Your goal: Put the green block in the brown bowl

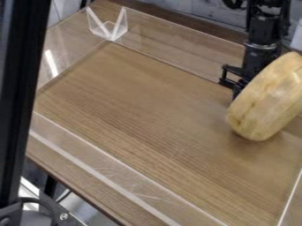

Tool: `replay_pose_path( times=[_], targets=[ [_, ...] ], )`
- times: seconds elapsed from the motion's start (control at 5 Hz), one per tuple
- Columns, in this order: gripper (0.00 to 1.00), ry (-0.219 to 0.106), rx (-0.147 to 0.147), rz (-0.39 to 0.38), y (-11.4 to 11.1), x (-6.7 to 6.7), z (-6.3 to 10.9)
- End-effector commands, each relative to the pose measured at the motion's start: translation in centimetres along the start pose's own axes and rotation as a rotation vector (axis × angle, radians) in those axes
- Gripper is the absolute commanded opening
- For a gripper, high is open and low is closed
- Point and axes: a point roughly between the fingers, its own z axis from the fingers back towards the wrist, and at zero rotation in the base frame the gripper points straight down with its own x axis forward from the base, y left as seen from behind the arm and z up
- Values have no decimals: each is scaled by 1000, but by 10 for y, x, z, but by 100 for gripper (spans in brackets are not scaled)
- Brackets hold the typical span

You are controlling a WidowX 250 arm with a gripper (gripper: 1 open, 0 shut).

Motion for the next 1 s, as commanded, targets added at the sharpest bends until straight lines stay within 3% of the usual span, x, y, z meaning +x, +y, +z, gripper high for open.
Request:
replay_pose_path(
  times=[0.0, 0.8],
  targets=[
    [0, -40, 2, -10, -1, 7, 7],
    [0, -41, -7, -18, 2, 11, -1]
  ],
)
